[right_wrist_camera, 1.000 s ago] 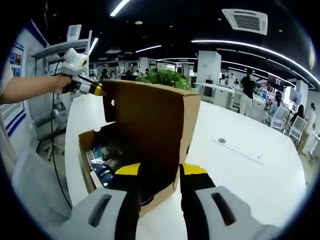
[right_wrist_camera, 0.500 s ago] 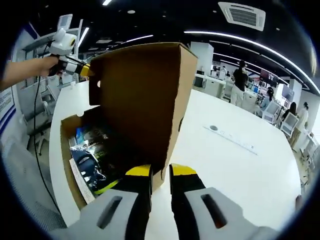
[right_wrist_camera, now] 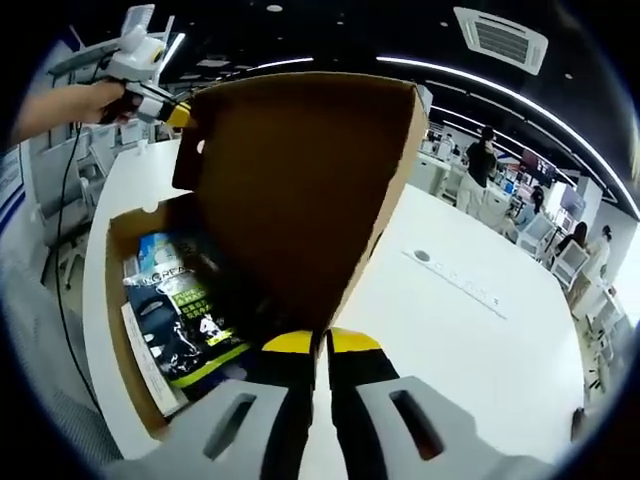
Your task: Operate the shoe box by opening the lid, removing the specified soft item, and placing it in the target area until the item is outside and the box remains undamaged.
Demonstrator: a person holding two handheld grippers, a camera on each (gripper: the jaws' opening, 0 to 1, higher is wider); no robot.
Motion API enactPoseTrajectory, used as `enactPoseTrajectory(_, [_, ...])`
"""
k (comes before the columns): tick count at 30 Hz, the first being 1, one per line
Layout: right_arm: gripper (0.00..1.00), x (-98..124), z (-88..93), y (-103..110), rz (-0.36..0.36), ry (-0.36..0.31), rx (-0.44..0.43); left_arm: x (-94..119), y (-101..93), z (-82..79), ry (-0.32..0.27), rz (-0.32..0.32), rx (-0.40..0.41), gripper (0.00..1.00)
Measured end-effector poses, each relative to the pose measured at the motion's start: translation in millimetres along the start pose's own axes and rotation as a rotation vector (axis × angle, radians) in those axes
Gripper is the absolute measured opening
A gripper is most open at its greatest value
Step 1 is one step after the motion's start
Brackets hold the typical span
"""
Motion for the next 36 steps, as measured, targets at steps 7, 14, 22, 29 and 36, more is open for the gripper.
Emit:
enactPoseTrajectory(7, [0.00, -1, -0.7, -3, 0.006, 0.001, -0.004, -7, 3.2, -1.5, -0.007, 0.001, 0.002, 0.04])
enactPoseTrajectory(14, [0.00, -3, -2.1, -4, 0.010, 0.006, -0.013, -14, 4.2, -1.3, -0.007, 0.010, 0.016, 0.06])
enactPoseTrajectory(22, [0.00, -4, -3.0, -6, 0.008, 0.011, -0.018, -17, 6.7, 17.3, 0.027, -0.035, 0.063, 0.08])
enactPoseTrajectory(29, [0.00, -5, -5.0, -7, 0.004, 0.016, -0.013, -16, 1.0, 40.6, 0.066, -0.033, 0.095, 0.08])
enactPoseTrajectory(36, [0.00, -7, -6.6, -9, 0.001, 0.020, -0.006, -17, -8.3, 64.1, 0.120, -0.020, 0.093, 0.05])
Point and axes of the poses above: the point that each gripper's makers call its tool centre point, and the gripper's own axes: x roughly backward along the fingers, y roughly to its left, z roughly out of its underside, the point moved 1 cm from there along x, roughly backward along the fingers, and after that the axes turned 2 degrees about z, right-handed, at the moved point
